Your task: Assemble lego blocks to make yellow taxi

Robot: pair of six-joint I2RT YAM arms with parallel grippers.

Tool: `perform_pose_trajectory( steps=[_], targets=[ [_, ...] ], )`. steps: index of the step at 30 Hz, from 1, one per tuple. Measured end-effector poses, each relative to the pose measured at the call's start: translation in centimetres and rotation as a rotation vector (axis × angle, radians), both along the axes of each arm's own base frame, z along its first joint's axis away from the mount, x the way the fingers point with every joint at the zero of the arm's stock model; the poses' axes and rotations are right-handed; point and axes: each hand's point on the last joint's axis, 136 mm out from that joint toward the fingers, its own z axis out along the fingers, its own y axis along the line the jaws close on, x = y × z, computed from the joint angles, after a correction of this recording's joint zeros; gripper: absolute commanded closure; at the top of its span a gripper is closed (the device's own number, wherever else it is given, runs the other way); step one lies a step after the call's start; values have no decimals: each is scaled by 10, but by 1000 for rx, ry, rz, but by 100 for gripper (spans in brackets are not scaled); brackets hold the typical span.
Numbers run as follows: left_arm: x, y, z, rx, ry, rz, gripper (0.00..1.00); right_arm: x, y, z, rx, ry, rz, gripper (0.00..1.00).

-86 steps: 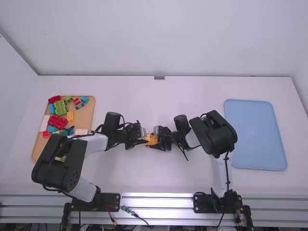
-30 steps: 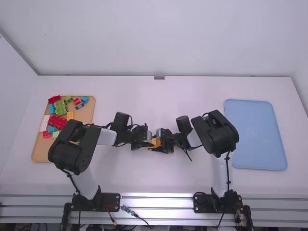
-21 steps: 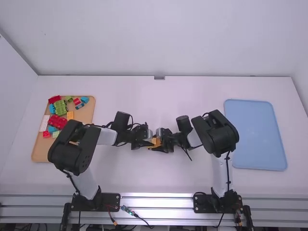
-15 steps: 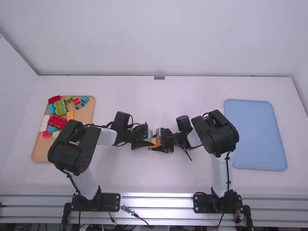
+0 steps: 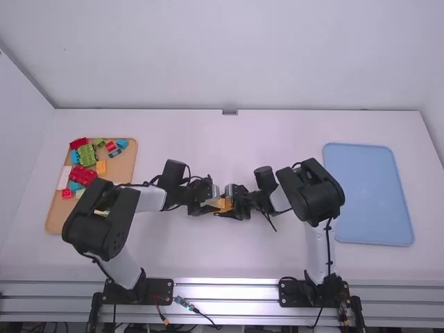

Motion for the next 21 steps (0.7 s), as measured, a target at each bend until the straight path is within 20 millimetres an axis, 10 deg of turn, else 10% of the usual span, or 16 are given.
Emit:
perform_pose_trajectory(
  steps=[4,21],
  targets=[
    [2,-1,15,-17,-30,3,98,0,0,0,0,0,0,48],
    [-7,-5,0,-47,43,-26,98,0,0,0,1,0,1,48]
  ],
)
